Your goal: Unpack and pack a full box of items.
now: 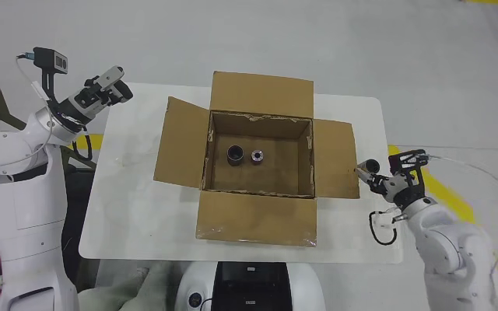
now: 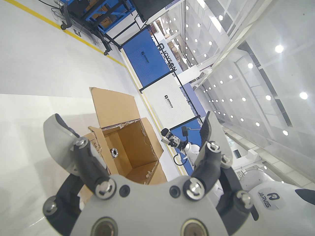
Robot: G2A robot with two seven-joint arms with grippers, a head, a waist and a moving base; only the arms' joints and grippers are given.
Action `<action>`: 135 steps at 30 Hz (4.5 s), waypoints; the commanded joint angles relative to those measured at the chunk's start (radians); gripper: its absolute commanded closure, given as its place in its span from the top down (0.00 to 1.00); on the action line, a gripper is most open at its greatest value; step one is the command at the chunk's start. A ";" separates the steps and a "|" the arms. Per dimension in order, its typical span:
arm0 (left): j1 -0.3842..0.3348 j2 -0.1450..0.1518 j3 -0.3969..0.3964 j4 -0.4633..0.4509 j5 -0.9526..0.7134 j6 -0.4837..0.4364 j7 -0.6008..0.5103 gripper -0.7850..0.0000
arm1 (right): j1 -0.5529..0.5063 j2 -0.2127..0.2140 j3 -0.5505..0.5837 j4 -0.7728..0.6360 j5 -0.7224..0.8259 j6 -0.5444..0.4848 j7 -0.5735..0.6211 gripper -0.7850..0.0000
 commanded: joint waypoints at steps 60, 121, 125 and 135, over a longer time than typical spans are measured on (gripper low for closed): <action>0.000 0.000 0.000 0.000 0.000 0.000 0.000 1.00 | 0.359 0.016 -0.162 0.601 0.031 0.008 -0.020 0.14; 0.000 0.000 0.000 0.000 0.000 0.000 0.000 1.00 | 0.397 0.007 -0.471 0.000 0.113 0.067 0.084 0.00; 0.000 0.000 0.000 0.000 0.000 0.000 0.000 1.00 | 0.430 0.000 -0.541 0.048 0.082 0.067 0.090 0.00; 0.000 0.000 0.000 0.000 0.000 0.000 0.000 1.00 | 0.517 -0.026 -0.682 0.205 0.062 0.142 0.104 0.00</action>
